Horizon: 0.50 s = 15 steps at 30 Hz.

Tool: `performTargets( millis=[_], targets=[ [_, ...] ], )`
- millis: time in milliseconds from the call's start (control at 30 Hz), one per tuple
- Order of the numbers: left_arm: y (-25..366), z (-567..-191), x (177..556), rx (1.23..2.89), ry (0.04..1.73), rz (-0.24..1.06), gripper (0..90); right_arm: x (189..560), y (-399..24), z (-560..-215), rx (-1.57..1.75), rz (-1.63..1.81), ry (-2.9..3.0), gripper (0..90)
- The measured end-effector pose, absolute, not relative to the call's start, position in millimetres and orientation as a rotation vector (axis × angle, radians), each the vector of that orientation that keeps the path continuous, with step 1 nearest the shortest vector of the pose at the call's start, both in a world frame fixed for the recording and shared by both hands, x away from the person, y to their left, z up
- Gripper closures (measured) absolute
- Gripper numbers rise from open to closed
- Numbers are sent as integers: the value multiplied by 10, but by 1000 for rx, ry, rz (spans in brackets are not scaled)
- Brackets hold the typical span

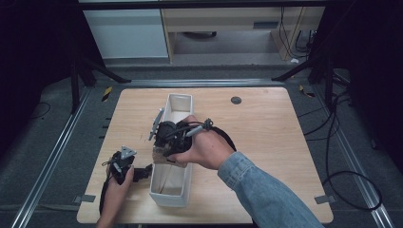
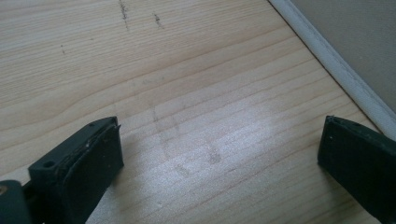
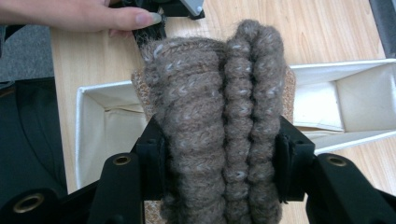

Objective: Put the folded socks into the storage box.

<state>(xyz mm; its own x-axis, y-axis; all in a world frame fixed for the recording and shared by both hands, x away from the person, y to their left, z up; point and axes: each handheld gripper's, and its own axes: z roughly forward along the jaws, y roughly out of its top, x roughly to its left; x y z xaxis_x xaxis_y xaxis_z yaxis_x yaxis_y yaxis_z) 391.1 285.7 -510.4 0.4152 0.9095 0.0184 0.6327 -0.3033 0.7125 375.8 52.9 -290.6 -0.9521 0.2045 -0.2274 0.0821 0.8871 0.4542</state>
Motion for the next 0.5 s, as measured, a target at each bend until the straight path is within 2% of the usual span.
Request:
performTargets(
  millis=[500],
  targets=[
    [2859, -5102, 3912, 2047, 1301, 567, 0, 3680, 557, -3093, 204, 601, 2833, 484]
  ],
)
